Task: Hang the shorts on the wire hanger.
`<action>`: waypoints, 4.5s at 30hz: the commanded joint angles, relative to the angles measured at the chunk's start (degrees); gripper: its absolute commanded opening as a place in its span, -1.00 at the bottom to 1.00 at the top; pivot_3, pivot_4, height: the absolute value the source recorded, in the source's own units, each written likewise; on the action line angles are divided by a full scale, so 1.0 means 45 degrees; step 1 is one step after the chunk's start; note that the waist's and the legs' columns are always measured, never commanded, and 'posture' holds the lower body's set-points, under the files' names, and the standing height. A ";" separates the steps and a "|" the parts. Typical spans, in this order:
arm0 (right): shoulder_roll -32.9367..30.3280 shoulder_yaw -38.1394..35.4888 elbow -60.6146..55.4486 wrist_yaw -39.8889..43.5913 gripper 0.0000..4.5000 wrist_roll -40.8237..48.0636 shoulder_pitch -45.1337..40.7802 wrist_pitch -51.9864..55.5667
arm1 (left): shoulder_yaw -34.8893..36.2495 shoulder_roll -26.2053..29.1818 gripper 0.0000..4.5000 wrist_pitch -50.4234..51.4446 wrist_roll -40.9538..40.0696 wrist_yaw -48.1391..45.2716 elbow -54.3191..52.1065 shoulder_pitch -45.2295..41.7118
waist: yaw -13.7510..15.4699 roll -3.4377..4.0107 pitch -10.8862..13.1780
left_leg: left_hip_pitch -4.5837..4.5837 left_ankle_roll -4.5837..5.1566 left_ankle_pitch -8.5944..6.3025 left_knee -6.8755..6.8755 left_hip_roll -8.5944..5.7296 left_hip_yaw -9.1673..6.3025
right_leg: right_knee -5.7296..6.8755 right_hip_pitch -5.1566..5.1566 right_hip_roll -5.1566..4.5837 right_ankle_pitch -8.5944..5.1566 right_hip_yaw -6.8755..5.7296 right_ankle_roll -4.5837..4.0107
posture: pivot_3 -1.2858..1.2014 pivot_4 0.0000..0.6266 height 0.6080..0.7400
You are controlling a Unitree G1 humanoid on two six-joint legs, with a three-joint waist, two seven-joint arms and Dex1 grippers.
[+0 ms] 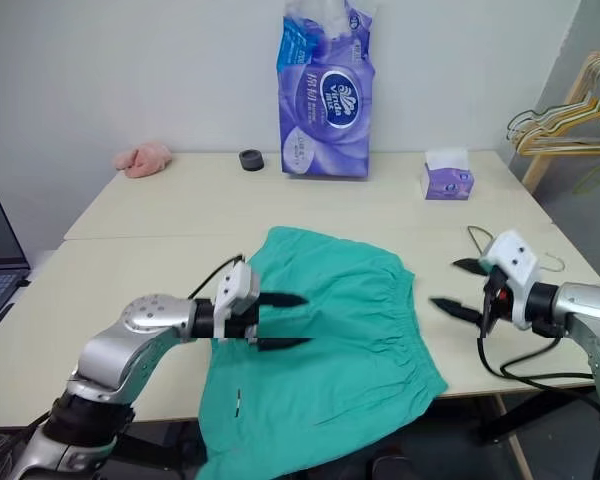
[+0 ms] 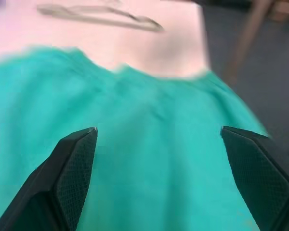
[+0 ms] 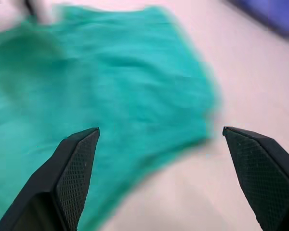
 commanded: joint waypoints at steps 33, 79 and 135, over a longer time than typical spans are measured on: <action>0.0925 0.0833 0.9854 -0.3469 -0.99 -0.2495 -0.2831 0.1959 | -0.1199 -0.0785 0.94 -0.1216 0.1483 0.0085 0.0050 -0.1802 | -0.0553 -0.0029 -0.0020 | 0.0039 0.0000 -0.0006 -0.0001 0.0007 0.0006 | -0.0077 0.0085 0.0030 -0.0016 0.0018 0.0097 | -0.05 -0.77 1.00; 0.0258 0.4586 -0.1869 -0.0780 -1.00 -0.5953 -0.2481 -0.7278 | -0.0460 0.0553 0.97 -0.0710 0.1640 -0.4136 0.6947 -0.4419 | -0.0579 0.0121 0.0077 | -0.0220 -0.0012 -0.0013 -0.0009 0.0001 -0.0021 | -0.0111 -0.0169 0.0003 0.0069 -0.0005 0.0085 | -0.07 -0.78 1.00; -0.1581 0.6858 -0.1148 0.4883 0.27 -0.3768 -0.4298 -0.2367 | -0.1572 0.1189 -1.00 -0.1324 0.2145 -0.4215 0.3362 -0.2385 | -0.0622 0.0123 0.0088 | -0.0206 -0.0007 -0.0014 0.0153 0.0006 -0.0020 | 0.0037 -0.0155 0.0011 0.0062 -0.0007 0.0077 | -0.07 -0.79 1.00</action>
